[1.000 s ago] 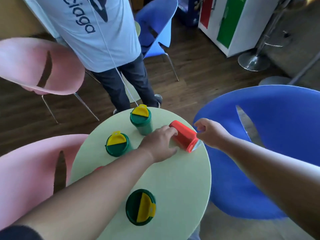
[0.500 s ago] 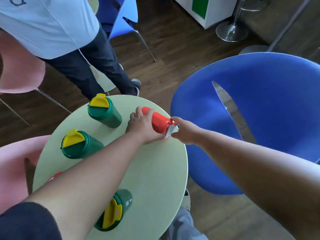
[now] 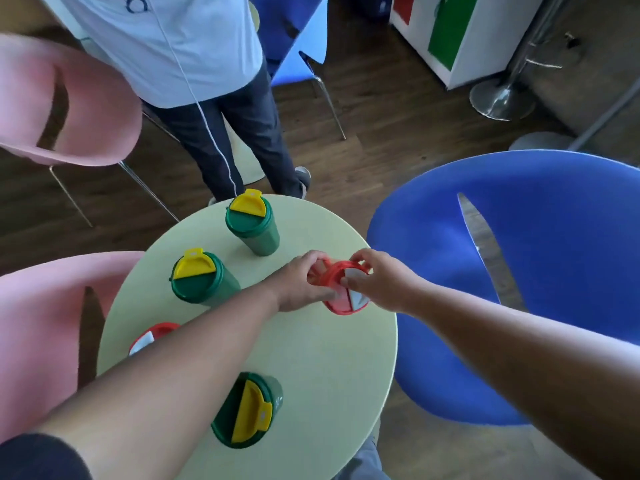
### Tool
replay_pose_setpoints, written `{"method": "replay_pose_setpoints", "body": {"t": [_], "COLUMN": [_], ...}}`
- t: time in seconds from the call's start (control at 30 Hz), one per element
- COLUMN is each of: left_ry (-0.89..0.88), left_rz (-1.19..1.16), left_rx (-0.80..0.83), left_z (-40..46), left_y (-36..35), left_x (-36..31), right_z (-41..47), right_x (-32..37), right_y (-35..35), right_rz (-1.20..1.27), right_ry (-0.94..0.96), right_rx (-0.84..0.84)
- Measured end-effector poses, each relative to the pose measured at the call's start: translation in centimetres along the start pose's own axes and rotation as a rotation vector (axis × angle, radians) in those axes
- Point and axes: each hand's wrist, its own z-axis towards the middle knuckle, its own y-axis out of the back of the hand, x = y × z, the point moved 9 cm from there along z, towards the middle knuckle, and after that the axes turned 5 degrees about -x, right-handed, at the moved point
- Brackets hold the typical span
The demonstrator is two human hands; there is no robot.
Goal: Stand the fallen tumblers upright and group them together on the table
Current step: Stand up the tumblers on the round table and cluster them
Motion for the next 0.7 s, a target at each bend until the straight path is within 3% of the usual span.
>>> {"method": "replay_pose_setpoints", "body": {"t": [0.13,0.47,0.7], "left_ry": [0.027,0.055,0.094], "left_rz": [-0.09,-0.044,0.039], "left_rx": [-0.028,-0.359,-0.401], "left_z": [-0.9,-1.9,-2.5], "left_y": [1.2,5.4,6.5], "left_x": [1.2,1.6,1.2], "right_z": [0.8,2.8,2.8], "right_x": [2.9,6.5,7.3], "right_y": [-0.5,-0.7,-1.1], "right_rz": [-0.057,-0.163,-0.217], "right_ry": [0.029,0.067,0.107], "right_rx": [-0.005,-0.028,-0.031]}}
